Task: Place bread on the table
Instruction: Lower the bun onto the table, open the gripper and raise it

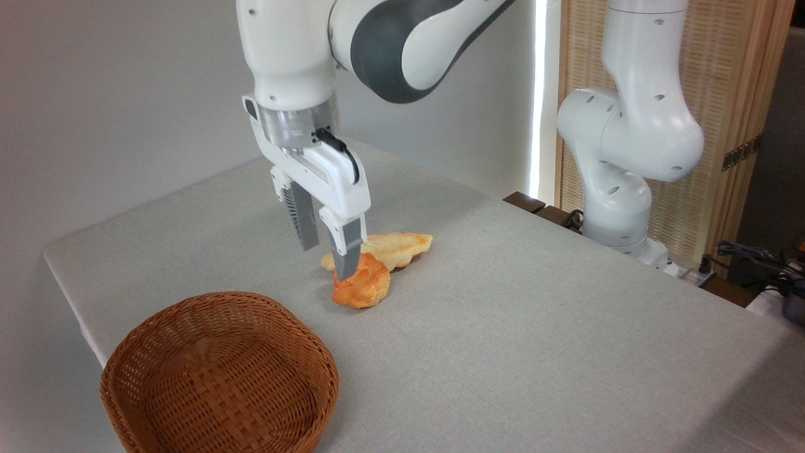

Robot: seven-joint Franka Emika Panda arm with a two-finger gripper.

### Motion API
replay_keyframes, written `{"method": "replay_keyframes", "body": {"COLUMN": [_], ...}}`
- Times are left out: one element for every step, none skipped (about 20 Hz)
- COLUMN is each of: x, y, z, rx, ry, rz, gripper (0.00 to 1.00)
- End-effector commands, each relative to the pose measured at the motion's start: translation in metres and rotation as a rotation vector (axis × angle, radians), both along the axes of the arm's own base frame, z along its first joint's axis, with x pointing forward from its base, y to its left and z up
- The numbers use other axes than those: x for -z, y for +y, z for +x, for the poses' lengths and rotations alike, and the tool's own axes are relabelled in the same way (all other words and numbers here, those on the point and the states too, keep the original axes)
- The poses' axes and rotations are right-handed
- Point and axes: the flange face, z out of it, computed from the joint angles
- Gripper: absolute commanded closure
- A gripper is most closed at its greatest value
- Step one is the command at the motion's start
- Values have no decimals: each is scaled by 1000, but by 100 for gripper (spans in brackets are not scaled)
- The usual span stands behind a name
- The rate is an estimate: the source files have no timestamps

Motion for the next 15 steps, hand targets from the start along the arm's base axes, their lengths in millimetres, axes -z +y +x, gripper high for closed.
{"method": "replay_keyframes", "body": {"x": [-52, -56, -55, -53, -53, -53, -54, -54, -54, -55, -59, -59, -60, -60, -60], "y": [12, 23, 36, 37, 38, 38, 41, 43, 44, 45, 51, 58, 57, 56, 57], "z": [11, 13, 13, 13, 13, 14, 14, 14, 14, 15, 16, 16, 16, 16, 16], "rx": [-38, -58, -72, -76, -75, -76, -76, -76, -70, -70, -81, -96, -100, -102, -103], "ry": [-100, -106, -96, -88, -90, -90, -92, -94, -96, -100, -107, -107, -106, -105, -105], "rz": [-21, -21, -20, -19, -16, -15, -5, 10, 30, 39, 32, 24, 11, 3, -3], "gripper": [0, 0, 0, 0, 0, 0, 0, 0, 0, 0, 0, 0, 0, 0, 0]}}
